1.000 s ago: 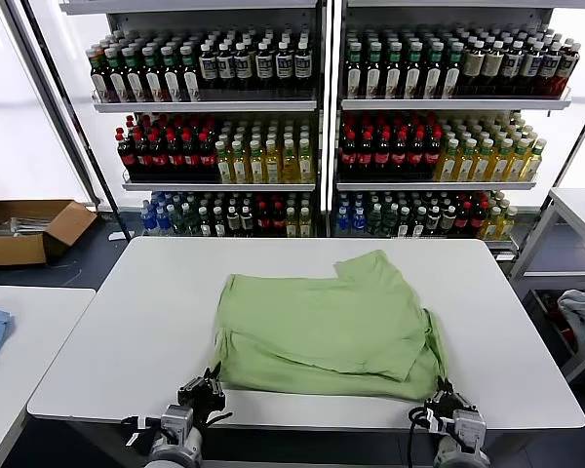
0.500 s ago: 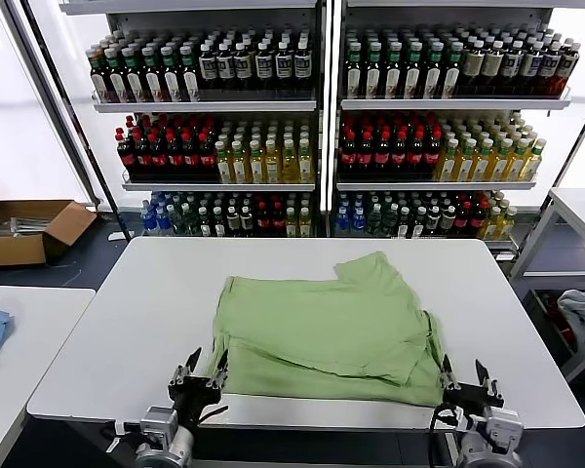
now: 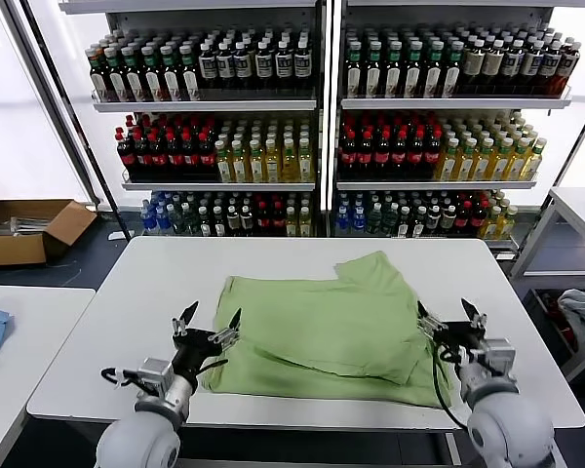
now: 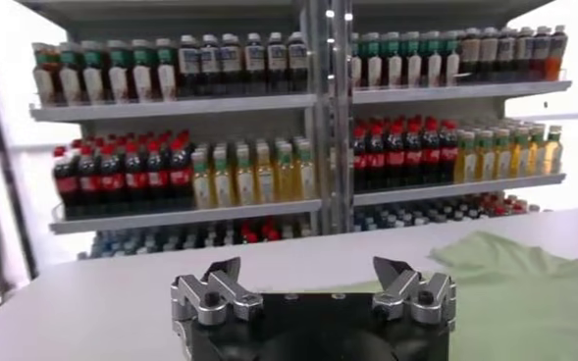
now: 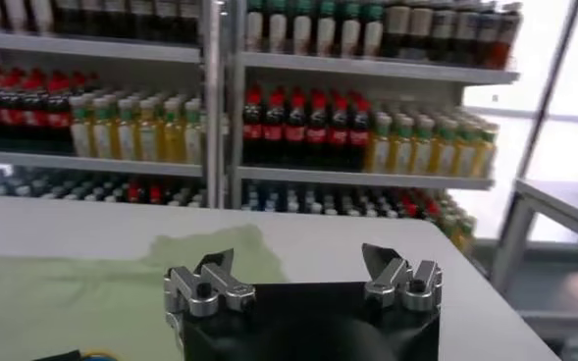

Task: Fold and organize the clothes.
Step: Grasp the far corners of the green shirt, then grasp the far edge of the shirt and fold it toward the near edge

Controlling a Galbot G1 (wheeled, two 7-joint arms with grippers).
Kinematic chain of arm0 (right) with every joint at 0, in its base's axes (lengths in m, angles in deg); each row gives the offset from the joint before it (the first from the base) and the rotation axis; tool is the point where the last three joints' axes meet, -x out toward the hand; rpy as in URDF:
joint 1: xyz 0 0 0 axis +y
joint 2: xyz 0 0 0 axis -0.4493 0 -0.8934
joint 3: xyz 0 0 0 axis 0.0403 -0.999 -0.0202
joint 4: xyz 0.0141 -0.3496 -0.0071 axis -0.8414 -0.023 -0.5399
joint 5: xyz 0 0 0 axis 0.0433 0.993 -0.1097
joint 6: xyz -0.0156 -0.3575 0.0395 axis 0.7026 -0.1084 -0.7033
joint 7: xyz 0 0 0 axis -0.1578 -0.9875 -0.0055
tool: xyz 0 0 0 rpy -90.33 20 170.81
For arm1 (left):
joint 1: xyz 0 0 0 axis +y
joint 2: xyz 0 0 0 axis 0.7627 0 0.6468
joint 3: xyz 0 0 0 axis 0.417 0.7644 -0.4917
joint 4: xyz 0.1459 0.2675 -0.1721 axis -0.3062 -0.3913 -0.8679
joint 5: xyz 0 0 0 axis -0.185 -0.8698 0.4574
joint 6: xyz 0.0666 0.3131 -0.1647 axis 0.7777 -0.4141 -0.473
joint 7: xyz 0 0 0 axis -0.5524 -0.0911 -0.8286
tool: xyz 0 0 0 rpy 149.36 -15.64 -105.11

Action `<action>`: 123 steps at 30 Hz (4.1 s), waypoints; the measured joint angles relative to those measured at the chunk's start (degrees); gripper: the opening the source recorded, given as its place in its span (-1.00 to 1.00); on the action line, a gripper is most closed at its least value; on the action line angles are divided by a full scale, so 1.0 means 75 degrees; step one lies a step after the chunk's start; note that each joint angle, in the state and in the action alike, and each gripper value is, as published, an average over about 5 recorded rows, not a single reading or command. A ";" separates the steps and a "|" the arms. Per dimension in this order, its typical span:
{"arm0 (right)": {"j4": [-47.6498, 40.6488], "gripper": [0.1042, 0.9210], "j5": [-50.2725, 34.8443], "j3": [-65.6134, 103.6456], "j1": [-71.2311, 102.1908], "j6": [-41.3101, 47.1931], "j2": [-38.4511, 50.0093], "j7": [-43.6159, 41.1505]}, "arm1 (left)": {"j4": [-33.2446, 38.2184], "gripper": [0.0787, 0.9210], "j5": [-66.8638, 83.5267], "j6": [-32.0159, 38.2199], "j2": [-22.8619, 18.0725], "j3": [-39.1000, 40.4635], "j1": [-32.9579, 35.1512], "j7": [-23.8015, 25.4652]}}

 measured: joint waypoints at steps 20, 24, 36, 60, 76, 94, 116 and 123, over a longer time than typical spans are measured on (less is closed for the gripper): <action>-0.4516 0.76 -0.0005 -0.1589 -0.3884 0.0072 -0.0947 0.0045 | -0.4418 0.77 0.0382 -0.0533 -0.0003 0.1196 -0.3736 0.0221; -0.5336 0.76 0.0154 -0.1664 -0.4384 0.0046 -0.1277 -0.0014 | -0.5136 0.77 0.0355 -0.0537 -0.0057 0.1295 -0.4214 0.0252; -0.6976 0.76 0.0550 -0.1771 -0.5158 -0.0139 -0.1932 -0.0151 | -0.6383 0.77 0.0256 -0.0566 -0.0184 0.1393 -0.4837 0.0303; -0.7840 0.42 0.1035 -0.1747 -0.5356 -0.0191 -0.2362 -0.0182 | -0.6851 0.39 0.0307 -0.0588 -0.0217 0.1409 -0.4906 0.0384; -0.7573 -0.66 0.1063 -0.1569 -0.5015 -0.0210 -0.2371 -0.0136 | -0.6539 -0.70 0.0411 -0.0657 -0.0233 0.1466 -0.4640 0.0454; -0.6370 -1.00 0.0779 -0.1323 -0.4534 -0.0598 -0.2266 -0.0039 | -0.6013 -0.97 0.0445 0.0332 -0.0228 0.1345 -0.4335 0.0280; -0.2007 -1.00 0.0753 -0.0902 -0.1667 -0.0115 -0.1741 0.0974 | -0.3568 -0.97 0.0355 0.0348 0.0306 0.1157 -0.2749 0.0244; -0.0827 -1.00 0.0767 -0.0795 -0.0573 -0.0014 -0.1752 0.1438 | -0.2748 -0.97 0.0256 0.0342 0.0330 0.0922 -0.1924 0.0248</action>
